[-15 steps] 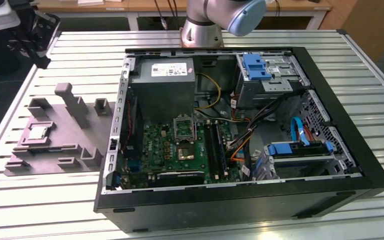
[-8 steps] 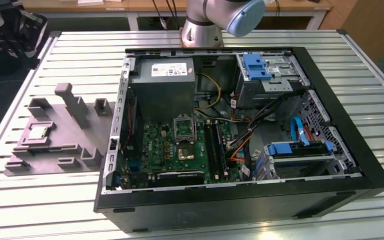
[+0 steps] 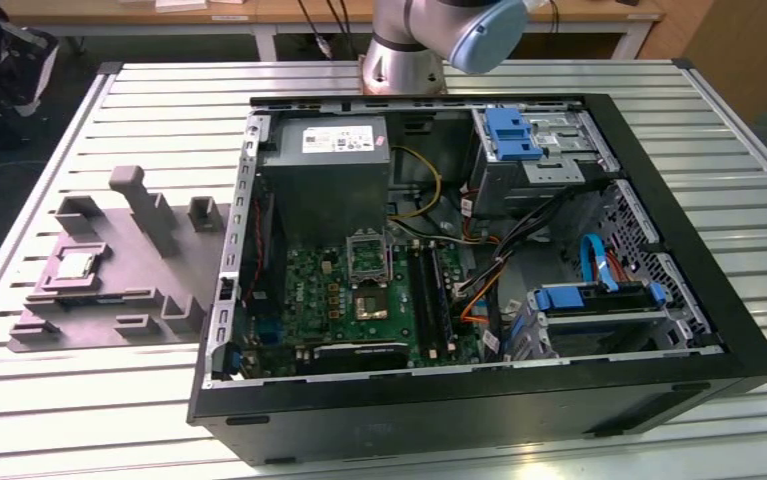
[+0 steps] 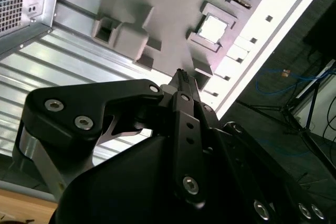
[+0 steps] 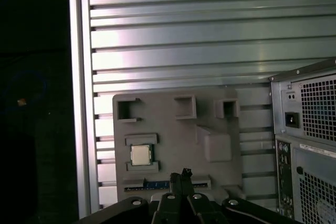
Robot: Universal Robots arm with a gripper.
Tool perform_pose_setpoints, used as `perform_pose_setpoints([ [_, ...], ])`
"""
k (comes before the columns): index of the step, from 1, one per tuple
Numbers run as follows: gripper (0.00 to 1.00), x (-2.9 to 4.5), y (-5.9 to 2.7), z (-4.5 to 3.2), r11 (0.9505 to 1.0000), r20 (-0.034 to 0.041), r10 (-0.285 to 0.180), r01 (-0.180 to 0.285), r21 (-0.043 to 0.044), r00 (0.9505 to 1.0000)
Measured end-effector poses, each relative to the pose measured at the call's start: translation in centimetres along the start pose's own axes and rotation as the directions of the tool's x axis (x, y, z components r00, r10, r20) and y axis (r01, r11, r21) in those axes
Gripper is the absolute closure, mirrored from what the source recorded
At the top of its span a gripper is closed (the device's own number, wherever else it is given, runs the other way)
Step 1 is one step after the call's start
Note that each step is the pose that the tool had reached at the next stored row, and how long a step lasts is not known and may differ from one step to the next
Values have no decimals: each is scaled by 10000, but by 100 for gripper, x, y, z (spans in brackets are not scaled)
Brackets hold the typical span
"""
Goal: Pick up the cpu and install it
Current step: 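Reach for the cpu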
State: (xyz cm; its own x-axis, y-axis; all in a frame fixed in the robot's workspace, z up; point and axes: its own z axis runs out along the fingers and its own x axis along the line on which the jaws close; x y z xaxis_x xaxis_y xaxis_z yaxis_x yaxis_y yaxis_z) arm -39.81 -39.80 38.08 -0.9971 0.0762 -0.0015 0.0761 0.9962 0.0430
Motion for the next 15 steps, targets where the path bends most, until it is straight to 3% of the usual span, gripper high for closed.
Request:
perform_pose_setpoints([
  [3,89,120,-9,4,10000,1,0,0,0,10000],
  [15,89,429,-33,13,10000,0,1,-1,0,10000],
])
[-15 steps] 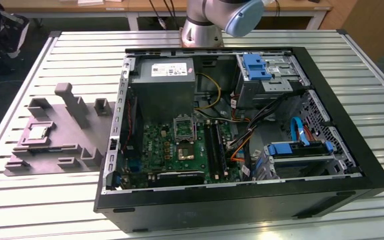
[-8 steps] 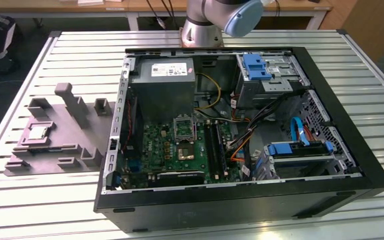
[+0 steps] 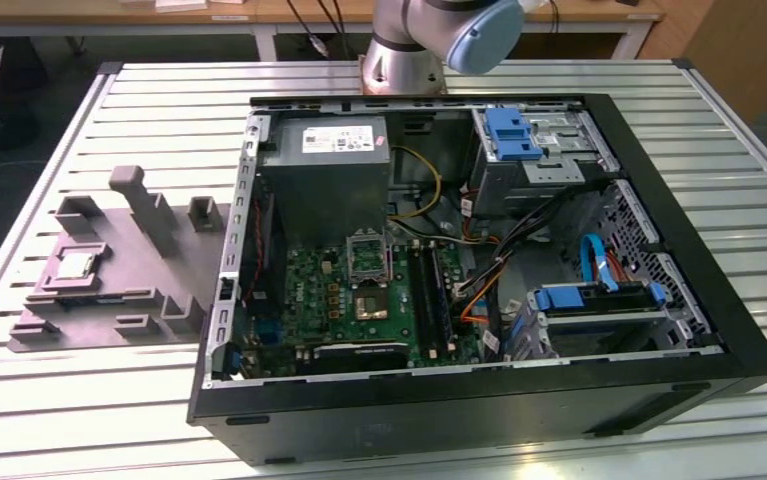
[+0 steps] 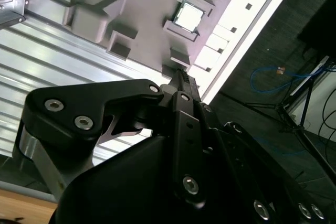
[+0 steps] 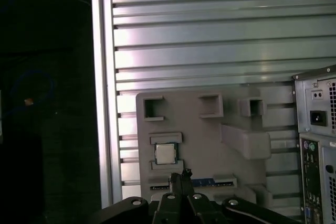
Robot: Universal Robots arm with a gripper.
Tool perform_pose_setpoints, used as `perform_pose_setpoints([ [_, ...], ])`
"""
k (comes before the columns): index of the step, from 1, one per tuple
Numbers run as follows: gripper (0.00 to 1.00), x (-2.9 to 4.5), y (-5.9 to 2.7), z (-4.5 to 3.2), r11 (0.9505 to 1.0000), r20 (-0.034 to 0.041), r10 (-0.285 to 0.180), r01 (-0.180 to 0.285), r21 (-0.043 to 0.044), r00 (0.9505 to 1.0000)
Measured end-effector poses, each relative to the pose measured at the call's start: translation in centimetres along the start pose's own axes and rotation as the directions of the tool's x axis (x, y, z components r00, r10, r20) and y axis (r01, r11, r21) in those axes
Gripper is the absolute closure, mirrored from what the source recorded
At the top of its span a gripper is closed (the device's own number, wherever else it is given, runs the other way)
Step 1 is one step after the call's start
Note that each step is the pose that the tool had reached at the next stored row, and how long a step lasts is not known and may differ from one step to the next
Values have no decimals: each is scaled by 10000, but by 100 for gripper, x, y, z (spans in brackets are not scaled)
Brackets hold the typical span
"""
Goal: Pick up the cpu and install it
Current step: 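Reach for the cpu, then pick up the cpu and move it towards the insertion slot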
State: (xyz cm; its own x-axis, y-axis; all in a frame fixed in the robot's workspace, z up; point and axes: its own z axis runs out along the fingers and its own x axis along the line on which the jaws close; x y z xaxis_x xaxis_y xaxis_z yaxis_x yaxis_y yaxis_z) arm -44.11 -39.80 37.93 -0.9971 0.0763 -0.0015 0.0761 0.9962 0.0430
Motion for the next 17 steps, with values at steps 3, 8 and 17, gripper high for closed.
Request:
perform_pose_setpoints([
  [3,89,68,-5,2,10000,0,-1,1,0,10000],
  [8,89,90,-7,3,10000,-4,0,0,0,10000],
  [17,89,90,-7,3,10000,-8,0,0,0,10000],
])
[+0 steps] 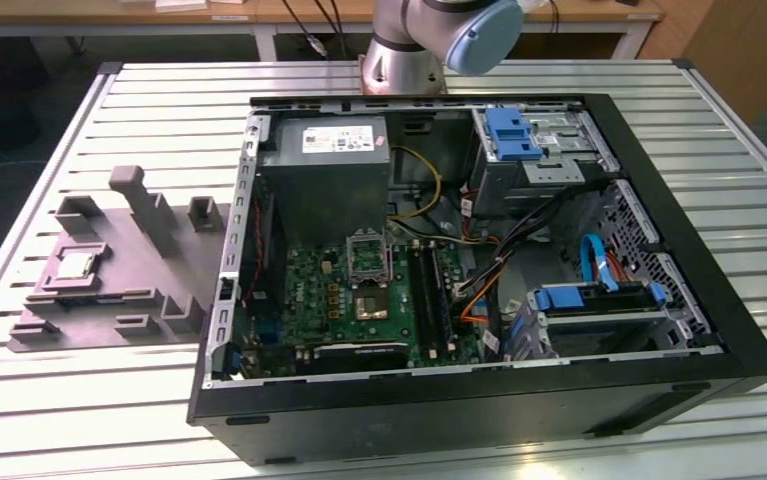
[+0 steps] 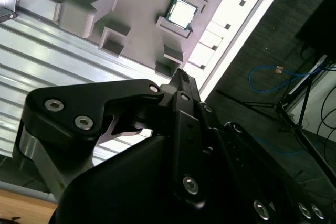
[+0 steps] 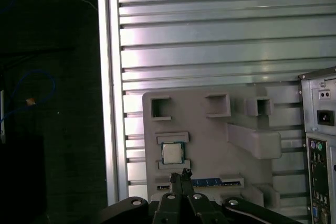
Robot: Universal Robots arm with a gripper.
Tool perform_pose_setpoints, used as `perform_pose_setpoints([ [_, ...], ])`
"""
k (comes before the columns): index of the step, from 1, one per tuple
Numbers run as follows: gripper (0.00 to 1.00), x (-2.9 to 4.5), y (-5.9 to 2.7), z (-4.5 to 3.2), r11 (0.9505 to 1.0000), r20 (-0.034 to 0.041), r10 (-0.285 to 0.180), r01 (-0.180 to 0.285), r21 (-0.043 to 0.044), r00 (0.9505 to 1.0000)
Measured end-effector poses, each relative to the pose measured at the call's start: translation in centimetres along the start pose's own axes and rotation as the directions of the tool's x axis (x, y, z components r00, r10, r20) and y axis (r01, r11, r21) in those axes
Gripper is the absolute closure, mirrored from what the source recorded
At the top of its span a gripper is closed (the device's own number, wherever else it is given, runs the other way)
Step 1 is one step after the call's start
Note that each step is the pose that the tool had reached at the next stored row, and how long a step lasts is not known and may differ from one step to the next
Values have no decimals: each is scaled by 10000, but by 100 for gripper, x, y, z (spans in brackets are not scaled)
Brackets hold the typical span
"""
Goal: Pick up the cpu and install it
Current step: 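Pick up the cpu and move it towards the insertion slot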
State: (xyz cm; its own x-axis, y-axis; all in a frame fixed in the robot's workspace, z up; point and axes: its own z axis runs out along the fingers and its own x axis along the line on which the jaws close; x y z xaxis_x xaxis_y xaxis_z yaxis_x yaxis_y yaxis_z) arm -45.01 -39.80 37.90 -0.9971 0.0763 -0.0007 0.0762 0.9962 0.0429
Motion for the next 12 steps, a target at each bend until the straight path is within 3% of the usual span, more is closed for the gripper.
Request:
perform_pose_setpoints([
  [3,89,0,0,0,10000,-1,0,0,0,10000],
  [8,65,0,0,0,10000,-2,0,0,0,10000],
  [12,53,0,0,0,10000,-3,-1,1,1,10000],
])
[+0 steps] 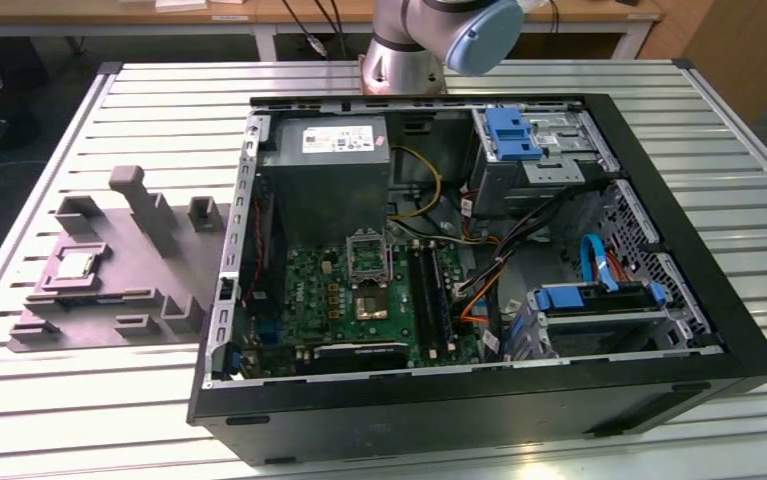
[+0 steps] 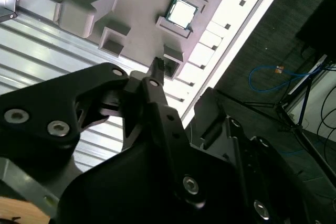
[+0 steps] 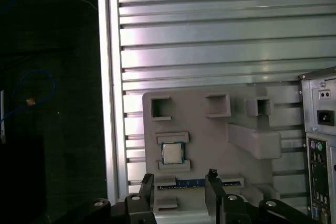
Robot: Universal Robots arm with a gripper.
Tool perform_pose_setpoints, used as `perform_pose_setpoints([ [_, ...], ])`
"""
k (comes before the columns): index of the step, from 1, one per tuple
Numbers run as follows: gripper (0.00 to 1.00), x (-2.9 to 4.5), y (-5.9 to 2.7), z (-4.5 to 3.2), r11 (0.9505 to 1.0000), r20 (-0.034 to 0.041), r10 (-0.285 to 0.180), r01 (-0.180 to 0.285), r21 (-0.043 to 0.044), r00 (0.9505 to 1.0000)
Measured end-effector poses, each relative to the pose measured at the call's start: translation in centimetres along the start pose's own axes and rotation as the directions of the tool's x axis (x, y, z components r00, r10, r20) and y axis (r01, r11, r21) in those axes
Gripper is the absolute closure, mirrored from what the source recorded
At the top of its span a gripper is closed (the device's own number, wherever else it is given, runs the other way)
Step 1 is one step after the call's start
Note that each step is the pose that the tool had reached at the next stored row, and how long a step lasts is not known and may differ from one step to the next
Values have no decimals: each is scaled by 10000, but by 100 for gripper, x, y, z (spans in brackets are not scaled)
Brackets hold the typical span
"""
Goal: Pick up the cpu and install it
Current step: 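Pick up the cpu and move it towards the insertion slot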
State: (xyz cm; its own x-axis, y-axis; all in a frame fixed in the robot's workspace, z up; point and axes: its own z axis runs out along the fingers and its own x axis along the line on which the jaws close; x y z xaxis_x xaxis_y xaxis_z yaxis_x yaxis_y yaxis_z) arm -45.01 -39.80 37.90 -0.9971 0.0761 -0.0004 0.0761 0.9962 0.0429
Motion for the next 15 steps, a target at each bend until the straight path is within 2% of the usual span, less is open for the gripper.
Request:
perform_pose_setpoints([
  [1,53,1,0,1,10000,-2,-22,22,0,10000],
  [2,47,3,-1,5,10000,-3,-87,87,-1,10000],
  [6,47,17,-2,18,9993,-18,-361,361,0,9993],
  [15,47,21,-2,22,9993,-18,-362,362,-1,9993],
])
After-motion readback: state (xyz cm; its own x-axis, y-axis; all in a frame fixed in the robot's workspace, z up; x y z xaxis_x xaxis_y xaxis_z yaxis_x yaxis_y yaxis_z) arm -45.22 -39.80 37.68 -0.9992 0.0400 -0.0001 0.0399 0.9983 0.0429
